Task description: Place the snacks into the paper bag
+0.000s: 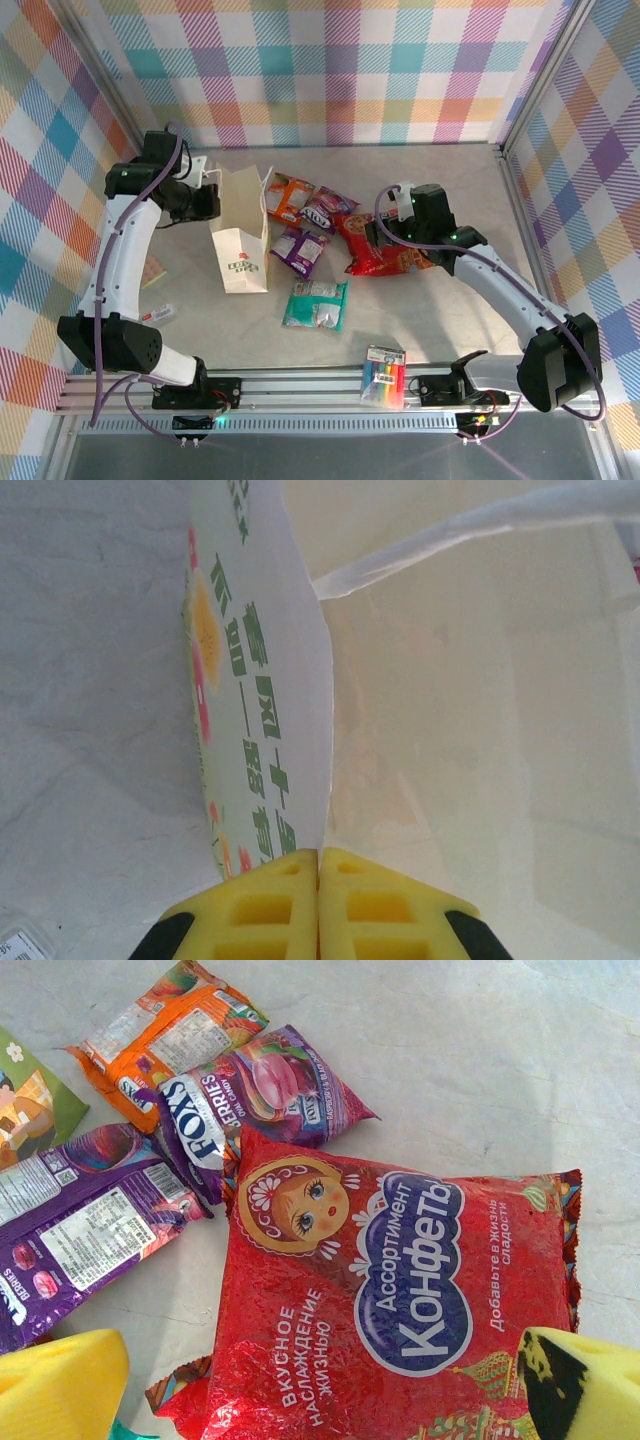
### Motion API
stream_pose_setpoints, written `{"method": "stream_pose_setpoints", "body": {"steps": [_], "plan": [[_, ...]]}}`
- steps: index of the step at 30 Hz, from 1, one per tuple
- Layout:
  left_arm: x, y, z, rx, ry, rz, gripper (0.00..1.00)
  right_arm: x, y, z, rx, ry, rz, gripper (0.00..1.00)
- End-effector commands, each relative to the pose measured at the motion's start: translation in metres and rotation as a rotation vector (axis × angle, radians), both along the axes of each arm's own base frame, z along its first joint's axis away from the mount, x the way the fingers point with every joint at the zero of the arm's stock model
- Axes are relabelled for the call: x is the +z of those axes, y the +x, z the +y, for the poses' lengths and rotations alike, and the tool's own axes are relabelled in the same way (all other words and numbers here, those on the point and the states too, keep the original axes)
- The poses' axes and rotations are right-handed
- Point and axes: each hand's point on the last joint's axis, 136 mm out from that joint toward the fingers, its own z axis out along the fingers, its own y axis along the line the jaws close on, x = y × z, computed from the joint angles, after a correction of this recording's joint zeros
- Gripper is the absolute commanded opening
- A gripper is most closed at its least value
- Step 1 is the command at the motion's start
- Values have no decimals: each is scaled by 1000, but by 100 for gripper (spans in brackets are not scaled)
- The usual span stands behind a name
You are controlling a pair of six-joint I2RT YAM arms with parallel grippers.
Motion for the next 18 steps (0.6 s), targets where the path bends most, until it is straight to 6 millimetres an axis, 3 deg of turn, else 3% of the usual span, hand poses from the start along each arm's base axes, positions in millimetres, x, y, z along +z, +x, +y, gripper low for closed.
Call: {"method": "stream_pose_setpoints", "body": {"steps": [1,7,12,15,18], "plan": [[0,-6,3,28,2,-2,0,0,-6,1,7,5,2,99],[-3,-9,10,41,23,5,0,-1,-7,0,7,1,7,99],[-4,-16,21,58,82,6,7,-3,-7,0,6,0,11,99],[-3,-18,22,61,88,0,16,-5,-7,0,5,-3,15,99],[-1,-18,24,70,94,-7,33,-6,-7,0,3,-5,19,99]]}}
